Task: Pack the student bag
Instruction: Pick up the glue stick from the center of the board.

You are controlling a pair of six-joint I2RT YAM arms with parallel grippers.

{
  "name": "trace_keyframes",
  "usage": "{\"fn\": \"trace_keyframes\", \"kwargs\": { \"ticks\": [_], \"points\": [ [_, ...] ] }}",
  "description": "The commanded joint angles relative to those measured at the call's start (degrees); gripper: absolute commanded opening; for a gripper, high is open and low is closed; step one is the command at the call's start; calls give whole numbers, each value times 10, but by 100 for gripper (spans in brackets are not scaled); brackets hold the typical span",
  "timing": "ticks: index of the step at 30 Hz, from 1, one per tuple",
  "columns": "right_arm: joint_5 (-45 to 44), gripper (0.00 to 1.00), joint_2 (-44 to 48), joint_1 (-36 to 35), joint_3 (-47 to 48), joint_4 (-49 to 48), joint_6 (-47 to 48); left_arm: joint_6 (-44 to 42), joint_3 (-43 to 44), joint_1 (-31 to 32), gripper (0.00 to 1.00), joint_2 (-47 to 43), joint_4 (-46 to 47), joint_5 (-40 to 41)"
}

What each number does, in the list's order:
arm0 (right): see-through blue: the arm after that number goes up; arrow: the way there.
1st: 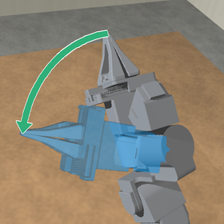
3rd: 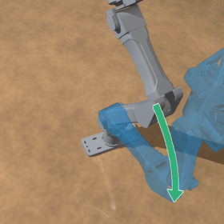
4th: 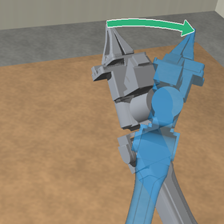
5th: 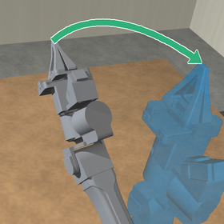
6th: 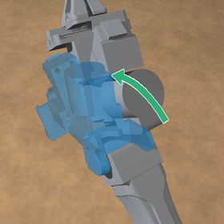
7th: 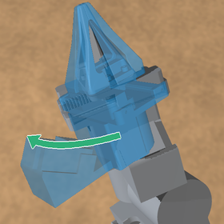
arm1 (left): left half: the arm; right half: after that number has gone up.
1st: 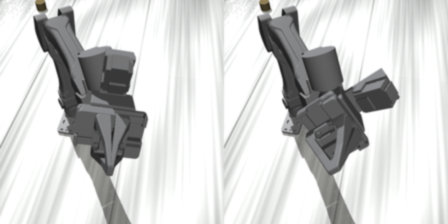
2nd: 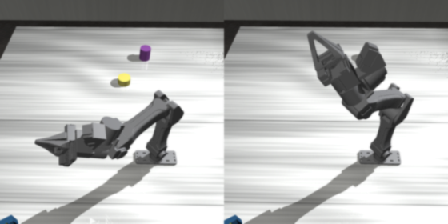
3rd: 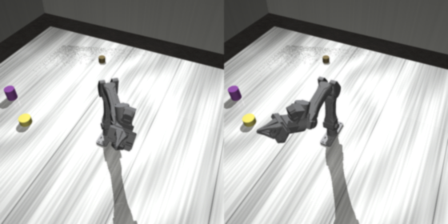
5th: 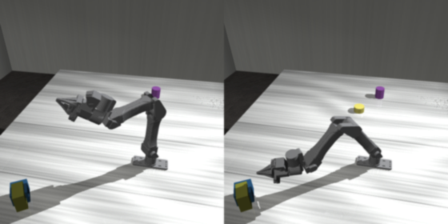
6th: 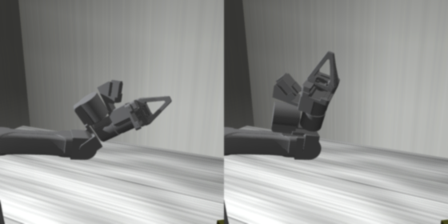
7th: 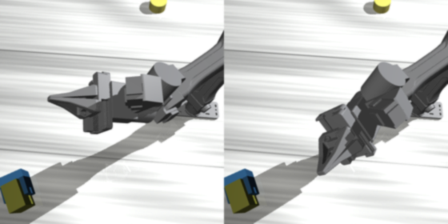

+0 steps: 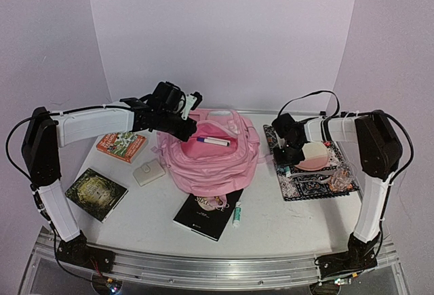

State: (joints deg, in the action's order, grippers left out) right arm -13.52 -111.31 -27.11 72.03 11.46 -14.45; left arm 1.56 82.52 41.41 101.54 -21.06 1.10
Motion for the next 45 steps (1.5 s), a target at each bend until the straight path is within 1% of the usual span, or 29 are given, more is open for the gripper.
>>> {"fn": "trace_keyframes", "kwargs": {
  "ticks": [1,12,21,23,27,30,35,38,42,45],
  "points": [
    [-5,24,-12,6,-2,18,-22,16,39,-4,0,-5,27,-9],
    [-16,26,-17,21,-19,15,-23,17,40,-4,0,-1,25,-28],
    [21,26,-30,22,-24,0,-15,17,40,-4,0,0,24,-31],
    [22,24,-32,22,-23,-1,-13,17,40,-4,0,-1,24,-32],
    [25,11,-9,22,-27,-2,-6,17,42,-4,0,-2,23,-33],
    [33,8,27,21,-32,-4,8,16,44,-4,0,-3,22,-36],
    [20,1,92,-8,-38,-8,61,16,48,-4,0,-3,19,-41],
    [3,0,133,-50,-41,-25,112,15,52,-4,0,-2,17,-46],
    [4,0,181,-112,-50,-78,216,14,57,-4,0,-2,14,-51],
    [-4,0,197,-156,-51,-121,290,13,60,-3,0,-3,11,-55]
  ]
}}
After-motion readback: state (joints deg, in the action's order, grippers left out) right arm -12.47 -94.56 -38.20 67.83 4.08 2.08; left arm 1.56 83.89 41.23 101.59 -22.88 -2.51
